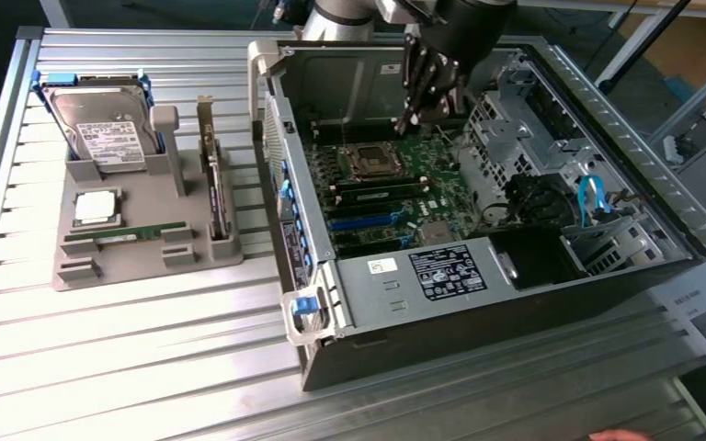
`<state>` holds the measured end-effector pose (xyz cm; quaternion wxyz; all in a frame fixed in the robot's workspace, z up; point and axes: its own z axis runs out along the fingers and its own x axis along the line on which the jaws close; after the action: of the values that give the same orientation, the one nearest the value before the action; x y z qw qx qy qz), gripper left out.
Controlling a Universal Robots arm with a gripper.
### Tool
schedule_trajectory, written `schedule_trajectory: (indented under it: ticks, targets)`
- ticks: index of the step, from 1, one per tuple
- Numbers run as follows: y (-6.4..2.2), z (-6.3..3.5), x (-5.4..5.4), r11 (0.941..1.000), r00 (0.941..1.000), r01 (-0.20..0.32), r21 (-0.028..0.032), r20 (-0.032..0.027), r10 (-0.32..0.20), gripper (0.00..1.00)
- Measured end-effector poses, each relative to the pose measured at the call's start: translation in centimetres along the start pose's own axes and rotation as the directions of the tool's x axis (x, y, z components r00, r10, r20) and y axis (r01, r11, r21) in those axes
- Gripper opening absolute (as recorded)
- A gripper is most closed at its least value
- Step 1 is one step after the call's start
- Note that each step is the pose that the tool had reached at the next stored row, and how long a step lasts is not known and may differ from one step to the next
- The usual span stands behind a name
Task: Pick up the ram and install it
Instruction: 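Press down the ram until it locks into place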
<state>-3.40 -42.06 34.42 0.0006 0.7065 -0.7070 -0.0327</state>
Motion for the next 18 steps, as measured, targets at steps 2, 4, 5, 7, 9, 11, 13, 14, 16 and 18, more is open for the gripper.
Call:
schedule_trajectory:
  ticks: [2, 4, 5, 7, 9, 11, 13, 14, 16, 18]
  targets:
    - [0.01, -0.35, -0.02, 1.0, 1.0, 0.0, -0.0002, -0.0001, 0.0, 0.1]
    - [0.02, -0.59, -0.03, 1.0, 1.0, 0.0, -0.0003, -0.0001, 0.0, 0.1]
    - [0.02, -0.65, -0.02, 1.0, 1.0, 0.0, -0.0003, 0.0, 0.0, 0.1]
    - [0.02, -0.65, -0.03, 1.0, 1.0, 0.0, -0.0002, 0.0002, 0.0, 0.1]
    - [0.02, -0.65, -0.03, 1.0, 1.0, 0.0, -0.0003, 0.0001, 0.0, 0.1]
    - [0.02, -0.66, -0.03, 1.0, 1.0, 0.0, -0.0003, 0.0, 0.0, 0.1]
    - [-0.07, -0.67, -0.03, 1.0, 1.0, 0.0, -0.0003, 0.0, 0.0, 0.1]
    - [-0.14, -0.68, -0.03, 1.0, 1.0, 0.0, -0.0004, -0.0001, 0.0, 0.1]
    - [-0.32, -0.7, -0.03, 1.0, 1.0, 0.0, -0.0004, -0.0001, 0.0, 0.1]
    - [-0.53, -0.71, -0.03, 1.0, 1.0, 0.0, -0.0003, 0.0, 0.0, 0.1]
